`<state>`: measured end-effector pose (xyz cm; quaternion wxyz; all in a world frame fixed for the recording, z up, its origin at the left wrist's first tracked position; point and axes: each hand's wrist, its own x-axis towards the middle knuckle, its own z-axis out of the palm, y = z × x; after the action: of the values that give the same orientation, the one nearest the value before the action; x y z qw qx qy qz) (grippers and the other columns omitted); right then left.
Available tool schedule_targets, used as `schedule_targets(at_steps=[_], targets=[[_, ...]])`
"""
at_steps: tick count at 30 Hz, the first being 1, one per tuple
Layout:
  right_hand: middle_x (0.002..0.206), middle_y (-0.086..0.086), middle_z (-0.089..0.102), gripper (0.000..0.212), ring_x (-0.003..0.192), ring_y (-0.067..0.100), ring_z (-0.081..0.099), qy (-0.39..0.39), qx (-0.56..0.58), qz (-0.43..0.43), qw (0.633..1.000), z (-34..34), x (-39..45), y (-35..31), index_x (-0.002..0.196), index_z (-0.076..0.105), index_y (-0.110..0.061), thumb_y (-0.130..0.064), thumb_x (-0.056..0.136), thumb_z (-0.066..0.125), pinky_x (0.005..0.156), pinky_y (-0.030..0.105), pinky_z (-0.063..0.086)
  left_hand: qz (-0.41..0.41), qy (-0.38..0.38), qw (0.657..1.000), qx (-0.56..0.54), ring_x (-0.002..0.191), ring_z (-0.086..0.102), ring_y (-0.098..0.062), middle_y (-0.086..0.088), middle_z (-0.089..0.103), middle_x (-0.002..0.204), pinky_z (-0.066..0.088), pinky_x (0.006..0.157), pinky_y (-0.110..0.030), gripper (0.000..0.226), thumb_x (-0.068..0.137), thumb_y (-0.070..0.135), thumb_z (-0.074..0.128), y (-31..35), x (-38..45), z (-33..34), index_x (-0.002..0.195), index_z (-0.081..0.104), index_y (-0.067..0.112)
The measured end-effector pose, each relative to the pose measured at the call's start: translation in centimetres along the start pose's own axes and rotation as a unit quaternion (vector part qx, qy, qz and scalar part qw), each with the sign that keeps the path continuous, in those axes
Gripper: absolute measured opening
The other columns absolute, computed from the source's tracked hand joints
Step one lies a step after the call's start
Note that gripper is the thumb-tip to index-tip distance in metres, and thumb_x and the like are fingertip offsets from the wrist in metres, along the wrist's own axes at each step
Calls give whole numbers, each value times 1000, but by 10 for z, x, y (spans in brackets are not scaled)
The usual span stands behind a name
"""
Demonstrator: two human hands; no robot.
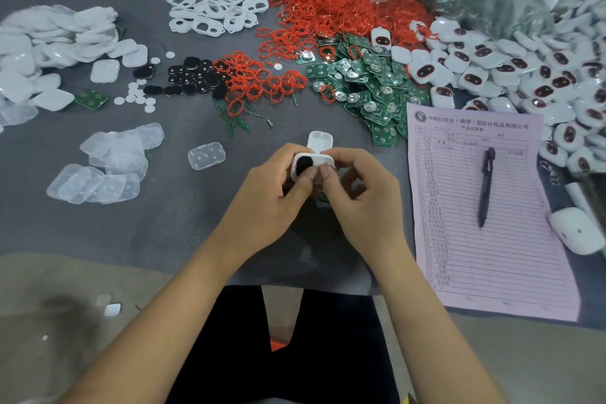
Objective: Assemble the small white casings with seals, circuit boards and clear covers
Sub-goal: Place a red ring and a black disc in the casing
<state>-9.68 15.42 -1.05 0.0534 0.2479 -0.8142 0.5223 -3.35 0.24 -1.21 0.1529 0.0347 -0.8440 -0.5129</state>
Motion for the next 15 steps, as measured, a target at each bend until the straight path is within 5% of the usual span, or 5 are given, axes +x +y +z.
schedule_targets(at_steps=[3,7,15], targets=[[90,-10,65,16,70,17,59,56,-9,-19,998,-1,0,-1,111,72,-19,-22,98,63,63,33,48,-17,48,998,-40,85,71,1,19,72,93,46,71,-9,11,104,21,57,-2,1,0,108,61,30],[88,-8,65,18,80,23,59,157,-79,47,983,-5,-2,5,101,73,-18,-24,100,56,70,46,49,-44,86,983,-154,81,76,-10,-10,74,92,54,70,-16,9,106,8,51,-5,3,-2,108,60,6],[96,-2,64,19,97,25,56,-78,-174,-2,982,-19,-8,11,104,77,-17,-19,86,80,90,29,40,-47,85,980,-176,79,74,-11,-18,73,91,54,70,-18,11,107,3,50,-5,5,-3,109,60,1]])
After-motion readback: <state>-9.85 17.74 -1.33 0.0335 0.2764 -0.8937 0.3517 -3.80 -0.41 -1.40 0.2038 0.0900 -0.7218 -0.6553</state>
